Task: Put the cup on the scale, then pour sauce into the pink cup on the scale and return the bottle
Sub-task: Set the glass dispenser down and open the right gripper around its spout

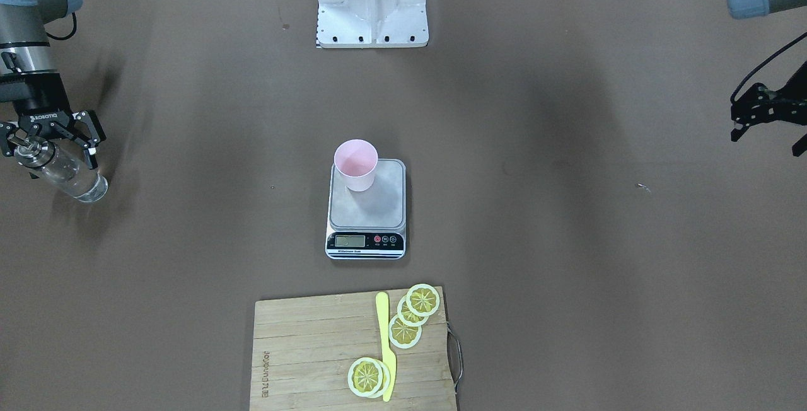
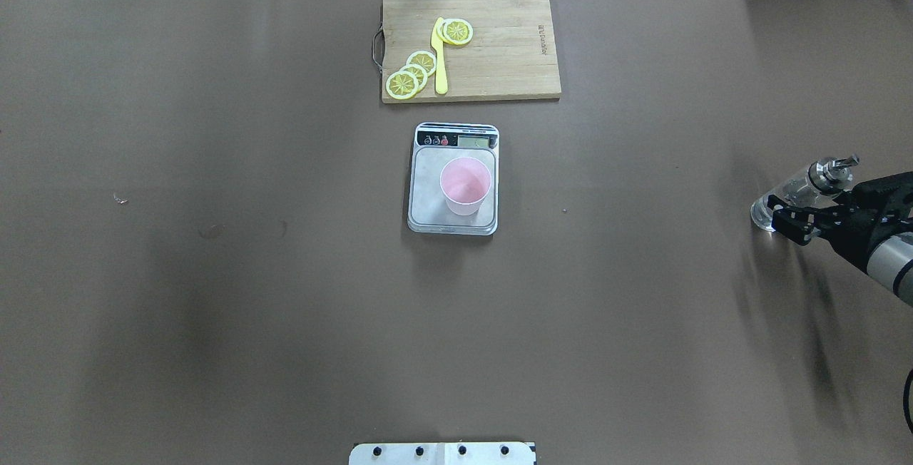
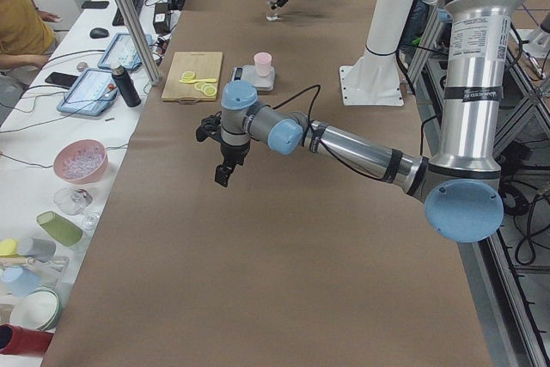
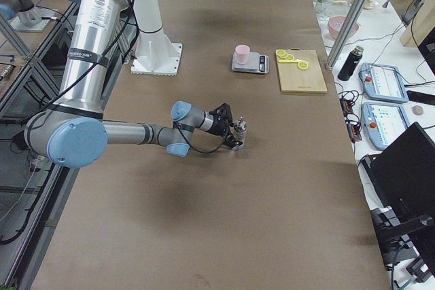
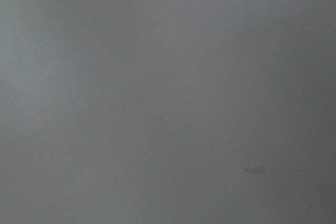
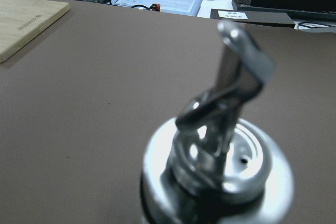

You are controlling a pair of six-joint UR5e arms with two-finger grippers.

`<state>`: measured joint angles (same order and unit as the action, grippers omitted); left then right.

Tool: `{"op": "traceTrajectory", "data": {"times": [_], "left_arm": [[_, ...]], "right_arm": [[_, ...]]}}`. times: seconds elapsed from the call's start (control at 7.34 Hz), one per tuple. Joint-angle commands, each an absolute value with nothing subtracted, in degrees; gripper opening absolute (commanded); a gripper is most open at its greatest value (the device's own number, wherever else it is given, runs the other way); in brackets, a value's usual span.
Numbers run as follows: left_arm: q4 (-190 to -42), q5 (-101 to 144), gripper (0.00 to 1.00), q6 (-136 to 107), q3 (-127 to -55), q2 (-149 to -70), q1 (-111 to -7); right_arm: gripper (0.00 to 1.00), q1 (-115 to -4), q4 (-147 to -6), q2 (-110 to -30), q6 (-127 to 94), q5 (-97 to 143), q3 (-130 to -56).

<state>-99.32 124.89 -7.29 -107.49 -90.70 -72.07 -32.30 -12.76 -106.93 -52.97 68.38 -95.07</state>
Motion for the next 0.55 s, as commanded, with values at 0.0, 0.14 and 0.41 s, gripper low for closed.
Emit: {"op": "traceTrajectory", "data": {"times": [0.0,0.14,0.41], "left_arm": [[-99.32,124.89,0.97,-7.29,-107.58,-90.7,-72.59],[-99.32,124.89,0.97,-7.29,-107.58,-90.7,-72.6],[-99.32,124.98,0.97,-7.29,-107.58,-90.7,-72.6]], "right_arm": [[1.0,-32.26,-12.48,-109.24,-53.26,68.64,-96.85],[1.0,-32.34,-12.48,-109.68,-53.35,69.77,-97.46],[1.0,-32.26,-12.48,-110.65,-53.35,71.1,-98.79]]}}
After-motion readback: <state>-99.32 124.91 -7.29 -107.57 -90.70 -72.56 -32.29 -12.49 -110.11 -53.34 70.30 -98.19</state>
